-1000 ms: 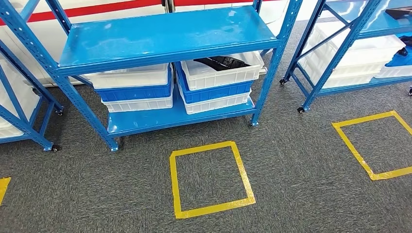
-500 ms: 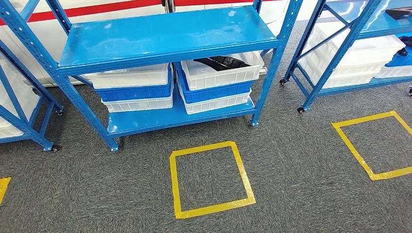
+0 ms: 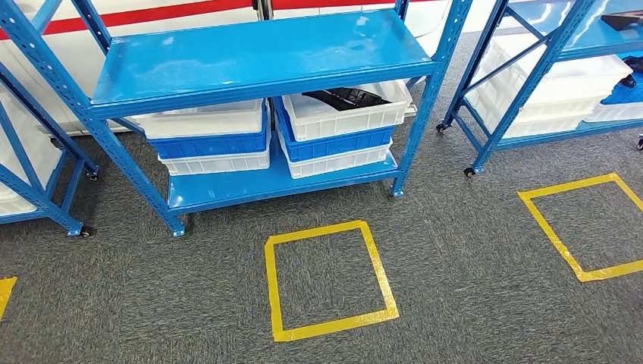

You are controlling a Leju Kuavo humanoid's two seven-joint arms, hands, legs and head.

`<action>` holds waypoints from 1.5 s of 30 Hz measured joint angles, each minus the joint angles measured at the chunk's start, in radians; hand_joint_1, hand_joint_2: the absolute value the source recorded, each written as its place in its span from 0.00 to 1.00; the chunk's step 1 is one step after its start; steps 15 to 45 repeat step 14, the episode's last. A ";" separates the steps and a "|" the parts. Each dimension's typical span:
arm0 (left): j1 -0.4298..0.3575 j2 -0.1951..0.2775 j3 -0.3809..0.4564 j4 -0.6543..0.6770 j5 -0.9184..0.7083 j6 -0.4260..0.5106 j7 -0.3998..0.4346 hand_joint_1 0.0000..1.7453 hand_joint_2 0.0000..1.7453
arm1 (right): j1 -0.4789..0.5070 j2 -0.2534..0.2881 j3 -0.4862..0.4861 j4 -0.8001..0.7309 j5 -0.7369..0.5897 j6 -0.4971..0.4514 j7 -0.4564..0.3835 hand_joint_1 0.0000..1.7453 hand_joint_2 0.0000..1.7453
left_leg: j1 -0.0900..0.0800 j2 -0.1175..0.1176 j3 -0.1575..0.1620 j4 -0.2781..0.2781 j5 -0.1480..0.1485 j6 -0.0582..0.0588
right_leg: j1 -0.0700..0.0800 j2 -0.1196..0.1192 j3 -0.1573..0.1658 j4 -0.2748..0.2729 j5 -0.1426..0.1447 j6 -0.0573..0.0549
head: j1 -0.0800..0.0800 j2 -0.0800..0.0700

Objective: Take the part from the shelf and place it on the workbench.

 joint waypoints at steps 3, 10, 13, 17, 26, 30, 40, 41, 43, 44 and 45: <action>0.009 0.006 -0.025 -0.006 0.026 -0.006 0.007 0.00 0.00 | 0.005 -0.003 0.008 -0.005 -0.020 0.007 -0.001 0.00 0.00 | 0.000 0.000 0.000 0.000 0.000 0.000 | 0.000 0.000 0.000 0.000 0.000 0.000 | 0.000 0.000; 0.013 0.013 -0.054 -0.009 0.032 -0.007 0.011 0.00 0.00 | 0.009 -0.006 0.018 -0.013 -0.025 0.011 -0.002 0.00 0.00 | 0.000 0.000 0.000 0.000 0.000 0.000 | 0.000 0.000 0.000 0.000 0.000 0.000 | 0.000 0.000; 0.014 0.013 -0.058 -0.009 0.032 -0.007 0.011 0.00 0.00 | 0.009 -0.006 0.019 -0.014 -0.026 0.011 -0.002 0.00 0.00 | 0.000 0.000 0.000 0.000 0.000 0.000 | 0.000 0.000 0.000 0.000 0.000 0.000 | 0.000 0.000; 0.014 0.013 -0.059 -0.009 0.032 -0.007 0.011 0.00 0.00 | 0.009 -0.006 0.019 -0.014 -0.026 0.011 -0.002 0.00 0.00 | 0.000 0.000 0.000 0.000 0.000 0.000 | 0.000 0.000 0.000 0.000 0.000 0.000 | 0.000 0.000; 0.014 0.013 -0.059 -0.009 0.032 -0.007 0.011 0.00 0.00 | 0.009 -0.006 0.019 -0.014 -0.026 0.011 -0.002 0.00 0.00 | 0.000 0.000 0.000 0.000 0.000 0.000 | 0.000 0.000 0.000 0.000 0.000 0.000 | 0.000 0.000; 0.014 0.013 -0.059 -0.009 0.032 -0.007 0.011 0.00 0.00 | 0.009 -0.006 0.019 -0.014 -0.026 0.011 -0.002 0.00 0.00 | 0.000 0.000 0.000 0.000 0.000 0.000 | 0.000 0.000 0.000 0.000 0.000 0.000 | 0.000 0.000; 0.014 0.013 -0.059 -0.009 0.032 -0.007 0.011 0.00 0.00 | 0.009 -0.006 0.019 -0.014 -0.026 0.011 -0.002 0.00 0.00 | 0.000 0.000 0.000 0.000 0.000 0.000 | 0.000 0.000 0.000 0.000 0.000 0.000 | 0.000 0.000; 0.014 0.013 -0.059 -0.009 0.032 -0.007 0.011 0.00 0.00 | 0.009 -0.006 0.019 -0.014 -0.026 0.011 -0.002 0.00 0.00 | 0.000 0.000 0.000 0.000 0.000 0.000 | 0.000 0.000 0.000 0.000 0.000 0.000 | 0.000 0.000; 0.014 0.013 -0.059 -0.009 0.032 -0.007 0.011 0.00 0.00 | 0.009 -0.006 0.019 -0.014 -0.026 0.011 -0.002 0.00 0.00 | 0.000 0.000 0.000 0.000 0.000 0.000 | 0.000 0.000 0.000 0.000 0.000 0.000 | 0.000 0.000; 0.014 0.013 -0.059 -0.009 0.032 -0.007 0.011 0.00 0.00 | 0.009 -0.006 0.019 -0.014 -0.026 0.011 -0.002 0.00 0.00 | 0.000 0.000 0.000 0.000 0.000 0.000 | 0.000 0.000 0.000 0.000 0.000 0.000 | 0.000 0.000; 0.014 0.013 -0.059 -0.009 0.032 -0.007 0.011 0.00 0.00 | 0.009 -0.006 0.019 -0.014 -0.026 0.011 -0.002 0.00 0.00 | 0.000 0.000 0.000 0.000 0.000 0.000 | 0.000 0.000 0.000 0.000 0.000 0.000 | 0.000 0.000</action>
